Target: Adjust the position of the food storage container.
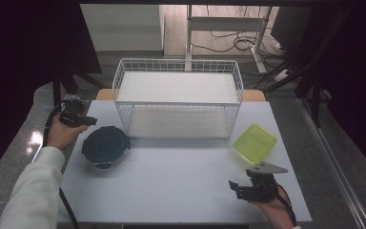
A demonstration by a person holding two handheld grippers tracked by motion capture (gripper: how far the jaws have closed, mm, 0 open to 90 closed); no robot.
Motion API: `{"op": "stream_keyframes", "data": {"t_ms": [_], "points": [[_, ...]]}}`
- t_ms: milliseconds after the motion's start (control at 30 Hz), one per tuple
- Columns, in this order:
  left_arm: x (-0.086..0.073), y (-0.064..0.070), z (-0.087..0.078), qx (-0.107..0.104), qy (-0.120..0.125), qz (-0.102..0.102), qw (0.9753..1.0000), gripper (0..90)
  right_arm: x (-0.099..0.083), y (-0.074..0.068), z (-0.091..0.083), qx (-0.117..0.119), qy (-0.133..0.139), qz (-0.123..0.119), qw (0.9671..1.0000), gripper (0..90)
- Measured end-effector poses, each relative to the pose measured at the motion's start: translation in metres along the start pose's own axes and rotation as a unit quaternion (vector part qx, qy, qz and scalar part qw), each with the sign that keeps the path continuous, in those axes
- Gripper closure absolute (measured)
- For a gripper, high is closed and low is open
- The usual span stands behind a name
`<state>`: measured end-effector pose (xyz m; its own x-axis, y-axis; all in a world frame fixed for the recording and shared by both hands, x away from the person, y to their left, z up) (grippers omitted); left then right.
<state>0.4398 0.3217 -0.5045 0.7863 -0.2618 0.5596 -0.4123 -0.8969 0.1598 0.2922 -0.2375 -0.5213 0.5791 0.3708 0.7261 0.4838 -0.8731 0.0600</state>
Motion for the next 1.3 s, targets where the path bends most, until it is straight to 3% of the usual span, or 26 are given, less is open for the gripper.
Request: {"op": "stream_keyframes", "data": {"t_ms": [333, 667, 700, 967, 1000, 1300], "points": [[-0.015, -0.010, 0.014, 0.013, -0.037, 0.005, 0.9992, 88.8, -0.001, 0.000, 0.002, -0.001, -0.004, 0.000, 1.0000, 20.1], [-0.027, -0.009, 0.021, -0.006, -0.069, 0.015, 0.9975, 90.0, -0.002, 0.000, 0.002, -0.003, -0.005, -0.001, 1.0000, 20.1], [-0.030, -0.009, 0.023, 0.000, -0.080, 0.027, 0.9965, 90.0, -0.002, 0.000, 0.003, -0.004, -0.007, -0.001, 1.0000, 20.1], [-0.034, -0.006, 0.023, -0.009, -0.076, 0.050, 0.9958, 90.0, -0.002, 0.000, 0.004, -0.005, -0.009, 0.000, 0.9999, 20.1], [-0.034, -0.004, 0.024, -0.016, -0.075, 0.060, 0.9952, 90.0, -0.002, 0.000, 0.005, -0.006, -0.012, 0.001, 0.9999, 20.1], [-0.034, 0.009, 0.033, -0.040, -0.077, 0.087, 0.9924, 90.0, -0.002, -0.001, 0.005, -0.008, -0.014, 0.001, 0.9999, 20.1]]}}
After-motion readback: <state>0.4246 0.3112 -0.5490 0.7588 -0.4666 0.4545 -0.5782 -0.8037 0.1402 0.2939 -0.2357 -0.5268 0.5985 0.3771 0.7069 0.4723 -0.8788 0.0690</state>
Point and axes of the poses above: each handheld gripper's, and its own axes: z roughly forward along the jaws, x roughly out of its top, y roughly to its right, the point moved 6 cm from there along z, roughly forward along the jaws, and after that the axes turned 9 degrees about -x, right-handed, at the moved point
